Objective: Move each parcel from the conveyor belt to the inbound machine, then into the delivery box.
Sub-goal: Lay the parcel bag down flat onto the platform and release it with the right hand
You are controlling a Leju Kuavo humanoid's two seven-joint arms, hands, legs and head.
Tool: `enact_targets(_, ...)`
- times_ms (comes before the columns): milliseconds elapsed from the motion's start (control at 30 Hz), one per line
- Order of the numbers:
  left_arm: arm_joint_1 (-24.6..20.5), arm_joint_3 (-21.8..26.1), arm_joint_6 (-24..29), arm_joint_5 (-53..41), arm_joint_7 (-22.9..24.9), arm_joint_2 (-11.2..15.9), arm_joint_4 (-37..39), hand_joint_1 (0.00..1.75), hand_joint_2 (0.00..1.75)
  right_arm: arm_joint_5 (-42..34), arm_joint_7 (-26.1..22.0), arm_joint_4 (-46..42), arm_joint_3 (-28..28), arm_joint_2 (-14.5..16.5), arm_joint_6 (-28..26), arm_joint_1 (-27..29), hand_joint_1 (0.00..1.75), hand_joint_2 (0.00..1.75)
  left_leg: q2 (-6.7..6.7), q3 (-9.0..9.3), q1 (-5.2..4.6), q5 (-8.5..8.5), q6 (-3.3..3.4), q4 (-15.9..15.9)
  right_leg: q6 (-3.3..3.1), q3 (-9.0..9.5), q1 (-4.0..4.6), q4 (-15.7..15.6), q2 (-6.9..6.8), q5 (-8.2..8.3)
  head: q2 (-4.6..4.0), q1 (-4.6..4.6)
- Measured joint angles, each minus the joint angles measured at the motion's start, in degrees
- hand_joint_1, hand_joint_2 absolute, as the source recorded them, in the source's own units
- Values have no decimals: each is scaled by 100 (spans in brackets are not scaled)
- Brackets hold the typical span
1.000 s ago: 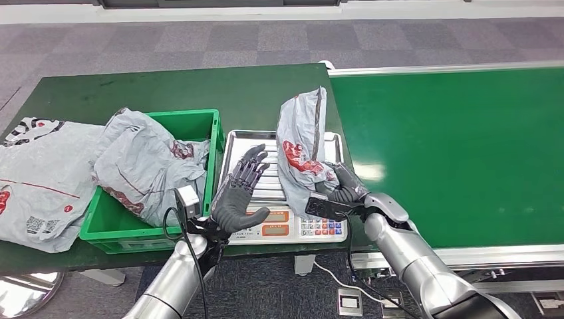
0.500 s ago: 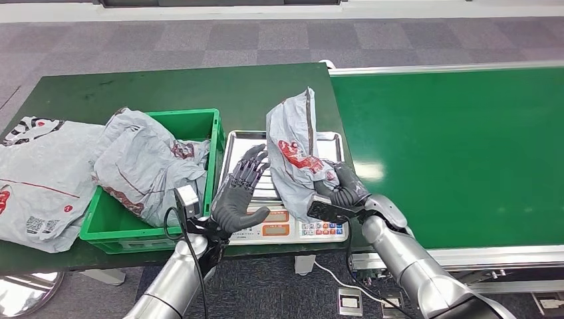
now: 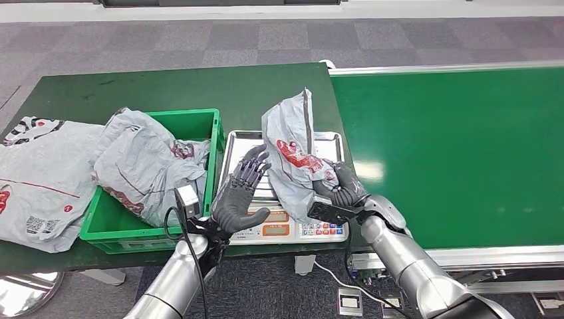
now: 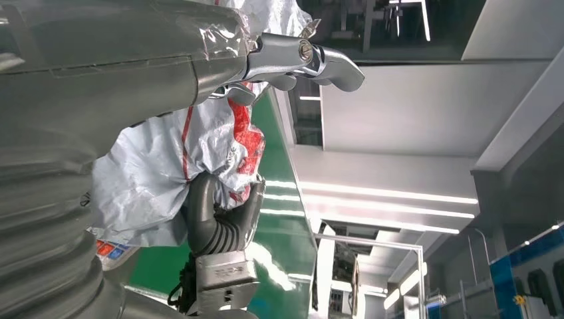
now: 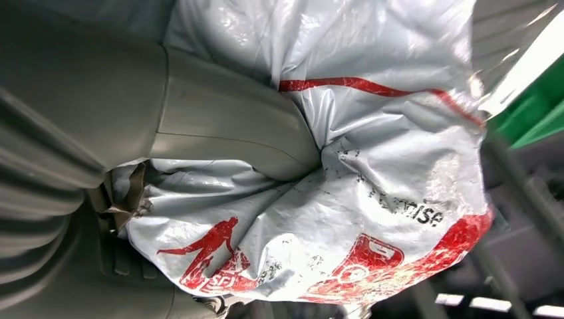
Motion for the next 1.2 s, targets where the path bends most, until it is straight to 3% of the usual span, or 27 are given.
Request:
enact_targets(100, -22, 0, -52, 4, 0, -23, 32, 0, 175, -192, -59, 44, 128, 125, 892, -291, 175, 175, 21, -7, -1, 2, -2, 0, -6, -20, -1, 2, 22, 11, 0, 1)
enact_targets(233, -37, -1, -51, 4, 0, -41, 45, 0, 175, -225, -16, 83, 188, 196, 1108, -431, 175, 175, 31, -7, 0, 2, -3, 0, -7, -24, -1, 2, 30, 14, 0, 0)
enact_targets(367, -97, -2, -44, 15, 0, -138, 122, 0, 175, -461, 316, 480, 585, 652, 1802, -1174, 175, 175, 19, -5, 6, 10, -5, 0, -9, -20, 4, 2, 22, 13, 0, -1)
enact_targets(767, -136, -11, -52, 15, -1, -156, 237, 0, 175, -877, 264, 821, 686, 726, 2312, -1348, 175, 175, 23, -6, 4, 9, -5, 1, -8, -23, 3, -1, 23, 13, 0, -2)
enact_targets(900, -146, -15, -50, 15, -1, -157, 266, 0, 175, -919, 340, 842, 687, 709, 2224, -1352, 0, 175, 23, -6, 5, 9, -5, 1, -8, -23, 4, -1, 23, 13, 0, -2)
enact_targets(1067, -144, -15, -20, 15, -1, -157, 274, 0, 175, -926, 537, 842, 688, 702, 1654, -1358, 0, 175, 23, -6, 5, 9, -5, 1, -8, -23, 4, -1, 23, 13, 0, -1)
enact_targets(1200, -145, -15, -10, 18, -2, -157, 274, 0, 175, -945, 523, 842, 687, 680, 1538, -1361, 0, 175, 23, -6, 5, 9, -5, 1, -8, -22, 3, -1, 23, 13, 0, -2)
